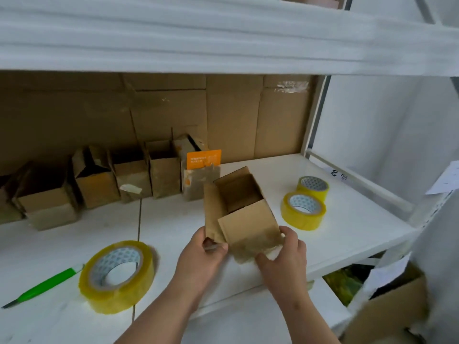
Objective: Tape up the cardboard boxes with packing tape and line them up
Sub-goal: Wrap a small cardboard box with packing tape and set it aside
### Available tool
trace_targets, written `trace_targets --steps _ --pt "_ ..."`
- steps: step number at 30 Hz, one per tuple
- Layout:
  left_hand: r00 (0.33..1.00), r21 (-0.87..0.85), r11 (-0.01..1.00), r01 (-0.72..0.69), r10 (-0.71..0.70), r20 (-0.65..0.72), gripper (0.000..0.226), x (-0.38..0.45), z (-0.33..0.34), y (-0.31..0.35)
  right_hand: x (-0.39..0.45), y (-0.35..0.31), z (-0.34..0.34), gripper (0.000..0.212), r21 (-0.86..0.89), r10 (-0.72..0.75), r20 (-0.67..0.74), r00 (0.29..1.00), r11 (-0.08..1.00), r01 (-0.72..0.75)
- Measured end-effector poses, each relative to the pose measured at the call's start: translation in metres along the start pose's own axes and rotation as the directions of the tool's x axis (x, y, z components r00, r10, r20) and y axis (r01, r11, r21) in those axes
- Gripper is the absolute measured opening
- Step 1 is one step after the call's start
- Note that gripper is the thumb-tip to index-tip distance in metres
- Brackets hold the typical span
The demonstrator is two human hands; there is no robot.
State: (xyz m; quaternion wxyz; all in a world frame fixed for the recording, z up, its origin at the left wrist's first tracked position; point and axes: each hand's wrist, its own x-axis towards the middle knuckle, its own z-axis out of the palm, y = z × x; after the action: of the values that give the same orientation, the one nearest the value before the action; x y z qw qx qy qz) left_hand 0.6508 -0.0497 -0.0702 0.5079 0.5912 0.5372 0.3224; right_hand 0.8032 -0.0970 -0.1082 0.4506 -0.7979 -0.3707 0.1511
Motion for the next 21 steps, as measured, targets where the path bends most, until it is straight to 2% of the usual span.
trace_targets --steps 2,4,7,11,15,18,21 --pt "0.998 0.052 0.997 -0.052 0.049 0.049 0.05 0.007 0.007 0.007 0.004 0.003 0.001 0.076 -0.199 -0.029 -0.02 0.999 0.98 0.024" --pt "0.99 0.138 0.985 -0.107 0.092 0.111 0.059 0.011 0.014 0.016 0.011 0.001 0.0 0.083 -0.271 -0.009 -0.016 1.0 0.962 0.005" --pt "0.978 0.28 0.943 -0.179 0.138 0.159 0.069 0.025 0.025 0.024 0.028 -0.002 -0.002 0.09 -0.236 -0.042 0.02 0.999 0.971 0.046" --pt "0.979 0.399 0.898 -0.186 0.136 0.149 0.075 0.055 0.04 0.026 0.06 0.0 -0.005 0.077 -0.155 -0.098 0.107 0.989 0.981 0.114" --pt "0.989 0.391 0.91 -0.137 0.105 0.1 0.072 0.082 0.055 0.036 0.097 -0.004 0.001 0.071 -0.094 -0.125 0.184 0.975 0.985 0.144" --pt "0.995 0.381 0.92 -0.093 0.077 0.057 0.059 0.103 0.061 0.045 0.127 -0.014 0.006 0.073 -0.128 -0.147 0.238 0.96 0.975 0.18" --pt "0.996 0.278 0.956 -0.091 0.094 0.004 0.052 0.12 0.062 0.055 0.153 -0.027 0.01 0.076 -0.126 -0.177 0.315 0.932 0.966 0.226"
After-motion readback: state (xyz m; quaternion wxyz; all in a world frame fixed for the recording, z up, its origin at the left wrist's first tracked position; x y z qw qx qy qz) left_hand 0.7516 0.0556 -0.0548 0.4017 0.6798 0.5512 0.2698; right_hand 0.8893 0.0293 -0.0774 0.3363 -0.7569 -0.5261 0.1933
